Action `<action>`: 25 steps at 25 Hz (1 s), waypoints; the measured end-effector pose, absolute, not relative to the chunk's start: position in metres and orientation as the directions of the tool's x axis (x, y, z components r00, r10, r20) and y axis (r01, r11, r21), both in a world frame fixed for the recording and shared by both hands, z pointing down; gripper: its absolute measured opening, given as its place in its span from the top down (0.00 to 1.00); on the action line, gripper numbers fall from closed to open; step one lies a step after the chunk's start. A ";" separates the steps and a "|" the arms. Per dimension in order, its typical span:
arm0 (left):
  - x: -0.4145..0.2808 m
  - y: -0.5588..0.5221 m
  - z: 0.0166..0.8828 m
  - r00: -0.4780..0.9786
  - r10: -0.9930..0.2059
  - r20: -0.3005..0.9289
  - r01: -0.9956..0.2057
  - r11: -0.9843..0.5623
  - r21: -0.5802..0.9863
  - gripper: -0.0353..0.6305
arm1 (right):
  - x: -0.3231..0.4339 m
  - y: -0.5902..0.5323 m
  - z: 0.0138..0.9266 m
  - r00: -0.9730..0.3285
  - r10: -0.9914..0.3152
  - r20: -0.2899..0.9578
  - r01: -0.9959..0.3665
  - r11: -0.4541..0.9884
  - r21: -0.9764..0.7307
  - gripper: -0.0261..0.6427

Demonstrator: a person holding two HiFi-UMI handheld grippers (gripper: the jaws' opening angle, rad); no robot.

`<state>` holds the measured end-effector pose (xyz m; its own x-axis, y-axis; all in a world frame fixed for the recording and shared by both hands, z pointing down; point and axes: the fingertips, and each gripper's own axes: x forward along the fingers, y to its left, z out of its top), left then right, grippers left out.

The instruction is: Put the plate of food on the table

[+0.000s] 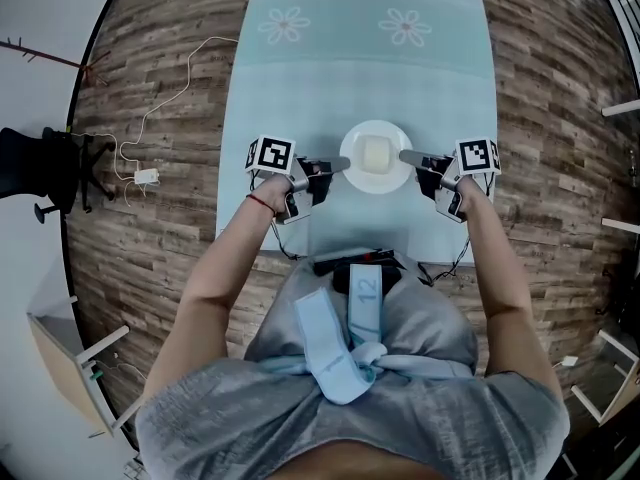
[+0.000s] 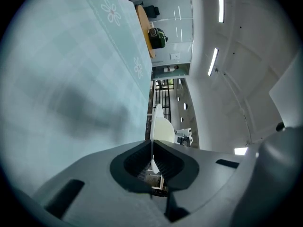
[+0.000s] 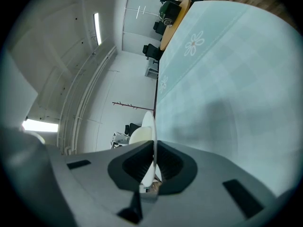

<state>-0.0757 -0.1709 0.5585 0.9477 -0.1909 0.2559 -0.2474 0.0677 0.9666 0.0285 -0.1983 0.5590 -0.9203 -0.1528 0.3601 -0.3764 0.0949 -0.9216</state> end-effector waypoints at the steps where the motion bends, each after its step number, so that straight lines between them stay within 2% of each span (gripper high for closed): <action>1: -0.077 -0.168 0.558 0.947 -0.193 0.257 -0.250 0.062 0.966 0.91 | 0.027 -0.195 0.558 -0.920 -0.158 0.358 -0.375 0.097 -0.922 0.91; 11: -0.075 -0.220 0.586 0.938 -0.196 0.287 -0.280 0.064 0.958 0.91 | 0.027 -0.241 0.587 -0.916 -0.205 0.346 -0.358 0.027 -0.933 0.91; 25: -0.074 -0.260 0.602 0.925 -0.246 0.288 -0.288 0.037 0.957 0.91 | 0.030 -0.280 0.598 -0.890 -0.255 0.378 -0.401 0.044 -0.915 0.91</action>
